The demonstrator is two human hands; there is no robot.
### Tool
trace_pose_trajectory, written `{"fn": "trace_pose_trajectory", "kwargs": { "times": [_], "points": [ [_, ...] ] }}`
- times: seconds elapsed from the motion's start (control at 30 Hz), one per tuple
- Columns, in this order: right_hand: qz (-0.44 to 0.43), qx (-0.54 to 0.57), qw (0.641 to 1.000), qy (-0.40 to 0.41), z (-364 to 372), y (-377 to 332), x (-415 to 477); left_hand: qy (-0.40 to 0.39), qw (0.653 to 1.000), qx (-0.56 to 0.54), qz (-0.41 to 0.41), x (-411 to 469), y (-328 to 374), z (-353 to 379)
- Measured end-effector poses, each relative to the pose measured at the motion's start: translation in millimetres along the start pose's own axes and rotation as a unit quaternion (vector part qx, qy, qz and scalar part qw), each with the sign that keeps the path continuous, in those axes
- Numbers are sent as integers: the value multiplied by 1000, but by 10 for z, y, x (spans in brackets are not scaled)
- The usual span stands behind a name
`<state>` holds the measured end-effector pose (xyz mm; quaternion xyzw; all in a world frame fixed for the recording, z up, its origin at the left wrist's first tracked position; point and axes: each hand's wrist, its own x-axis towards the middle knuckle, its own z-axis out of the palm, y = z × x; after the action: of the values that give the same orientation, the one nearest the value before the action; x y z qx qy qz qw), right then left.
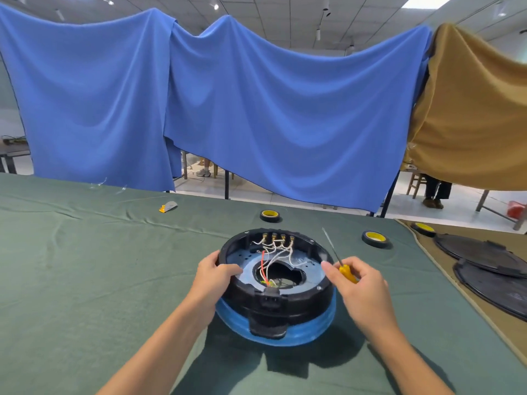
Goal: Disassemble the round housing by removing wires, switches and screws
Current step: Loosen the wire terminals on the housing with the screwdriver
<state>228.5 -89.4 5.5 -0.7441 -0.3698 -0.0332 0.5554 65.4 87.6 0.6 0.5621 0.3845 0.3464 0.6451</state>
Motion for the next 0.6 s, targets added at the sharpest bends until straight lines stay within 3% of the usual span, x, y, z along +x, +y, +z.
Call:
{"fn": "trace_pose_trajectory", "kwargs": {
  "times": [0.13,0.27,0.37,0.43,0.47,0.53,0.6],
  "points": [
    [41,22,999,20,-181,-2,100,-138,990,-20,-8,93,22,-98],
    [75,-23,997,4,-292,79,122,-217,976,-8,-26,207,79,-163],
    [97,-48,994,-19,-188,167,73,-198,979,43,-3,229,113,-106],
    [116,-31,992,-28,-71,181,19,-103,978,167,69,272,146,-59],
    [123,-23,992,-21,-17,176,-4,-43,957,260,118,284,176,-40],
    [130,-33,991,9,76,156,-27,38,880,427,202,153,302,34],
    [140,-48,989,30,176,105,-59,22,823,496,278,-99,410,179]
  ]
}}
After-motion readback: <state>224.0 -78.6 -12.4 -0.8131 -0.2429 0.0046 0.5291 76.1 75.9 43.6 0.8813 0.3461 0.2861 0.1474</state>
